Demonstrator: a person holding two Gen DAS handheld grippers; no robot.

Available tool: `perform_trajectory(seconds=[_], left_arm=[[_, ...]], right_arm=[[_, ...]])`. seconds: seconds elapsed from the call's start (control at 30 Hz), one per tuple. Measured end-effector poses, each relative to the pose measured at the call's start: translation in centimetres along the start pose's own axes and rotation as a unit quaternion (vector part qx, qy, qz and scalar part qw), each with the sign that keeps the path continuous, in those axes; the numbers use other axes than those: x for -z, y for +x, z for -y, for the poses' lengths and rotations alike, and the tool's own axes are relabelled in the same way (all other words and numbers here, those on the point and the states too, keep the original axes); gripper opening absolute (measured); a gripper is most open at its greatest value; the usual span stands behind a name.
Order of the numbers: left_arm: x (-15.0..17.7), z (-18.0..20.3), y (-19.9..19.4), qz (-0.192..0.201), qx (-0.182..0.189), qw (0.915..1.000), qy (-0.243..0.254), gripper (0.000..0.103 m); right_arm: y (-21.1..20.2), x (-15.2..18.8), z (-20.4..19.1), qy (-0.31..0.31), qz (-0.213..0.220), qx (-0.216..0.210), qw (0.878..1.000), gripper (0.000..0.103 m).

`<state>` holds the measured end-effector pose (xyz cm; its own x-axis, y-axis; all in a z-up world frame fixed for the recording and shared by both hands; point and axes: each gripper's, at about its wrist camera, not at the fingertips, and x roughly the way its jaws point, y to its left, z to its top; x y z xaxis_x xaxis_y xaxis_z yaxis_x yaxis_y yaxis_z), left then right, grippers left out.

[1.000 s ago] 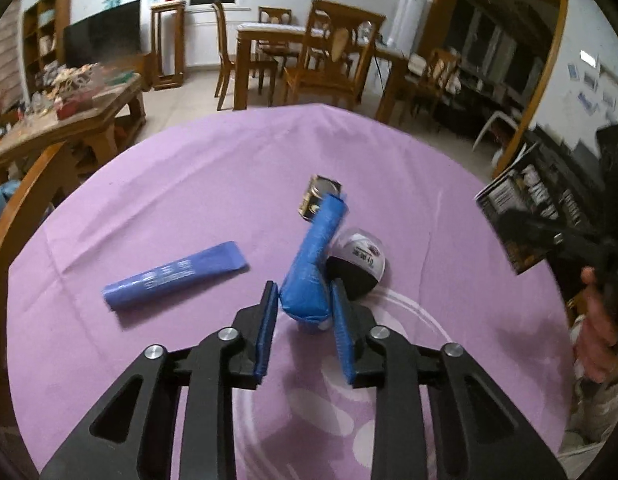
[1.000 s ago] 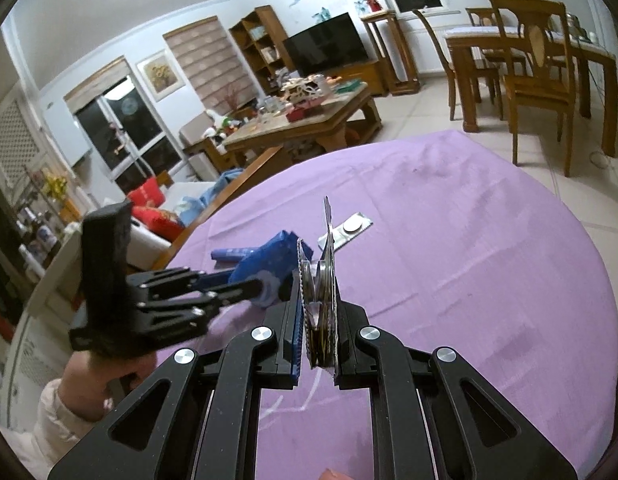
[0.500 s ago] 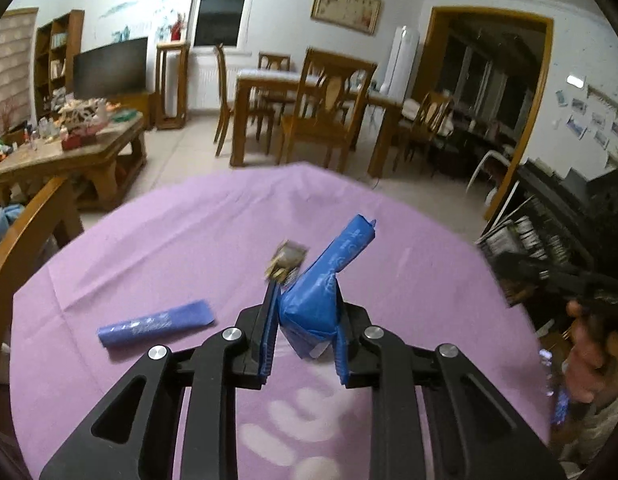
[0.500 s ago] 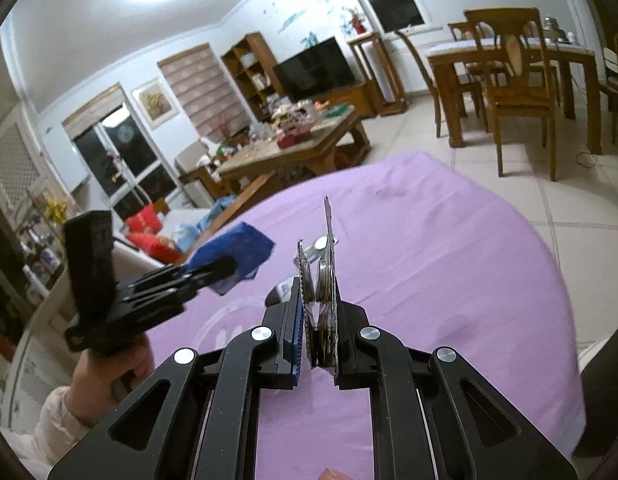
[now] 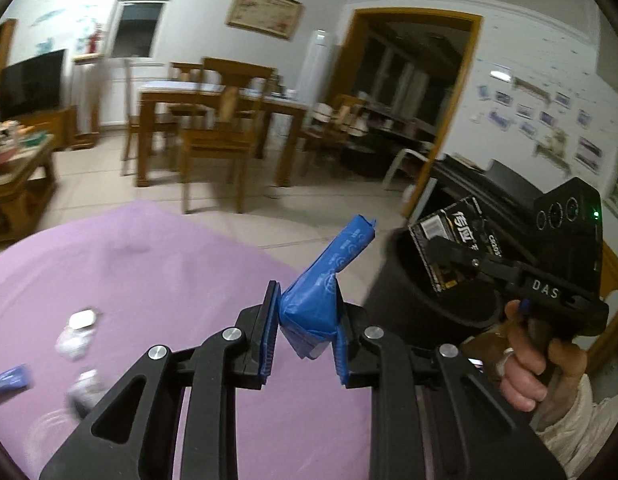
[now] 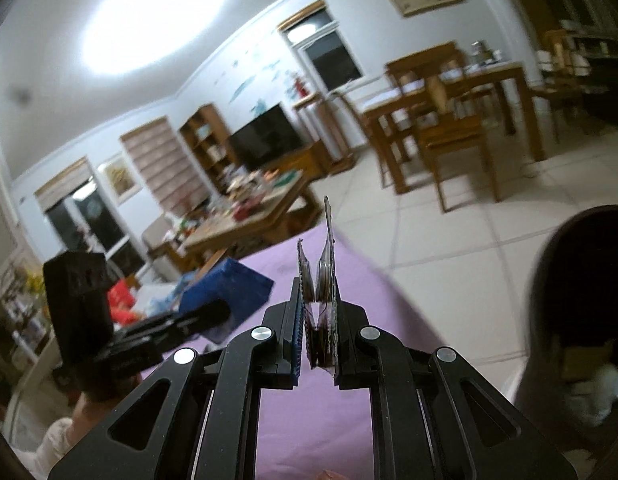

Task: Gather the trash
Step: 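Carry the blue packet and battery card over the black bin and open both tools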

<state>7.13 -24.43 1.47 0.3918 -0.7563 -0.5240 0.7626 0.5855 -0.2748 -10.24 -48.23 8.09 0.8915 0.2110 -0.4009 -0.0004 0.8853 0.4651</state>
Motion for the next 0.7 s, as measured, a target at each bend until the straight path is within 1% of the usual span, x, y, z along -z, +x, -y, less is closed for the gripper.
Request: perform_trajectory(seconds=[0.13, 0.2, 0.3, 0.33, 0.43, 0.47, 0.6, 0.7], left_arm=[[-0.7, 3.8, 3.9, -0.011, 0.04, 0.999, 0.016, 0.024], [-1.1, 5.9, 6.0, -0.017, 0.06, 0.9978, 0.023, 0.024], [-1.4, 8.0, 8.6, -0.028, 0.085, 0.9956, 0.029, 0.024], [-1.5, 9.2, 10.2, -0.035, 0.097, 0.9942, 0.03, 0.024], [-1.4, 11.6, 12.8, -0.052, 0.118, 0.9908, 0.04, 0.024], [-1.3, 12.5, 13.8, -0.058, 0.125, 0.9895, 0.045, 0.024], [-0.6, 15.4, 16.7, -0.076, 0.138, 0.9853, 0.065, 0.024], [0.1, 15.8, 17.2, -0.086, 0.143, 0.9836, 0.069, 0.024]], right_arm=[[-3.6, -0.6, 4.3, 0.013, 0.033, 0.038, 0.999, 0.012], [-5.3, -0.5, 6.7, 0.026, 0.048, 0.065, 0.996, 0.012], [-7.4, -0.1, 10.2, 0.049, 0.068, 0.116, 0.99, 0.012], [-8.0, 0.1, 11.1, 0.055, 0.072, 0.128, 0.988, 0.012], [-9.6, 0.7, 14.1, 0.074, 0.08, 0.161, 0.981, 0.012], [-10.4, 1.0, 15.3, 0.082, 0.083, 0.172, 0.978, 0.012], [-11.8, 1.9, 18.3, 0.101, 0.091, 0.198, 0.971, 0.012], [-12.6, 2.6, 20.5, 0.118, 0.096, 0.209, 0.966, 0.012]])
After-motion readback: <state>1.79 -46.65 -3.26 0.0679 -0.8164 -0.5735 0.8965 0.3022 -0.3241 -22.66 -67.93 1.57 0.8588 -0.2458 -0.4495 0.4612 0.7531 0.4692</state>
